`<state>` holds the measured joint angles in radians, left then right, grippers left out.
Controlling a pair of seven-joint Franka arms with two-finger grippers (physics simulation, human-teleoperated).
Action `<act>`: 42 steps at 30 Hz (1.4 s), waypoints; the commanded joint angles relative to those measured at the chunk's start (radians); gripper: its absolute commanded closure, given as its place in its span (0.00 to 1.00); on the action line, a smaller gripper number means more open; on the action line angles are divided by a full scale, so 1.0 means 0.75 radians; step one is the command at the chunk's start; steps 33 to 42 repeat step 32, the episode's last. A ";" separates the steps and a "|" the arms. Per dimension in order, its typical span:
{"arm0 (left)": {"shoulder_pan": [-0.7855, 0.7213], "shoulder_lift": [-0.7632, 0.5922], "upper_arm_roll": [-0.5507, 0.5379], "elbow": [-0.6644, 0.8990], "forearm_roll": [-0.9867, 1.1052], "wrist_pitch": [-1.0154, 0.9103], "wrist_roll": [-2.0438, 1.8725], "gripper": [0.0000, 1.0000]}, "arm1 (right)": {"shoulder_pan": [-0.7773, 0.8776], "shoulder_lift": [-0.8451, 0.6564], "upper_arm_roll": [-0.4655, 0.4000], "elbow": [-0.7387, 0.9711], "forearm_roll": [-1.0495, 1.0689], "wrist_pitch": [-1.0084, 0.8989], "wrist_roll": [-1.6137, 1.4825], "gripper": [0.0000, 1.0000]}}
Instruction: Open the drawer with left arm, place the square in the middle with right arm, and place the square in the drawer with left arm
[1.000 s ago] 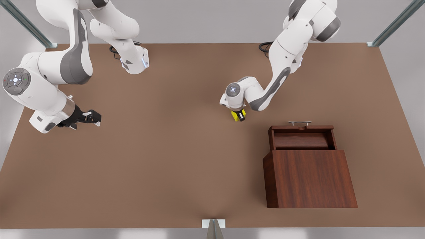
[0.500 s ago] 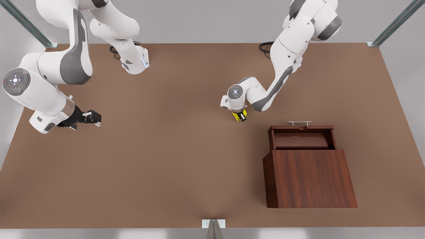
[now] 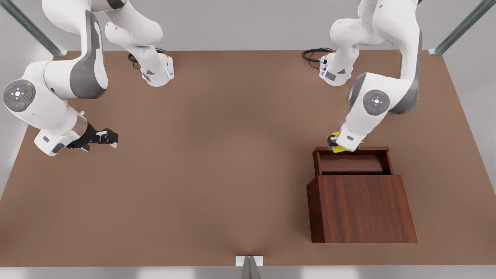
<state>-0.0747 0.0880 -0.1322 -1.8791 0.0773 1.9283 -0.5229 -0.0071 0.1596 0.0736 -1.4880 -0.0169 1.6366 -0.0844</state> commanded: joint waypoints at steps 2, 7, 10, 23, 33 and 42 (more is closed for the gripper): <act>0.036 0.009 0.051 0.000 -0.070 0.022 0.016 0.31 | -0.001 0.000 0.000 0.000 0.000 0.000 0.000 0.00; 0.065 0.052 0.064 -0.096 -0.058 0.123 0.026 0.31 | -0.001 0.000 0.000 0.000 0.000 0.000 0.000 0.00; 0.091 0.110 0.064 -0.125 -0.056 0.229 0.198 0.31 | -0.001 0.002 0.000 0.000 0.000 0.000 0.000 0.00; 0.175 0.159 0.064 -0.127 -0.062 0.266 0.384 0.00 | -0.001 0.002 0.000 0.000 0.000 0.000 0.000 0.00; 0.159 0.097 0.041 0.609 -0.046 -0.648 0.695 0.00 | -0.001 0.002 0.000 0.000 0.000 0.002 0.000 0.00; 0.159 0.097 0.041 0.609 -0.046 -0.648 0.695 0.00 | -0.001 0.002 0.000 0.000 0.000 0.002 0.000 0.00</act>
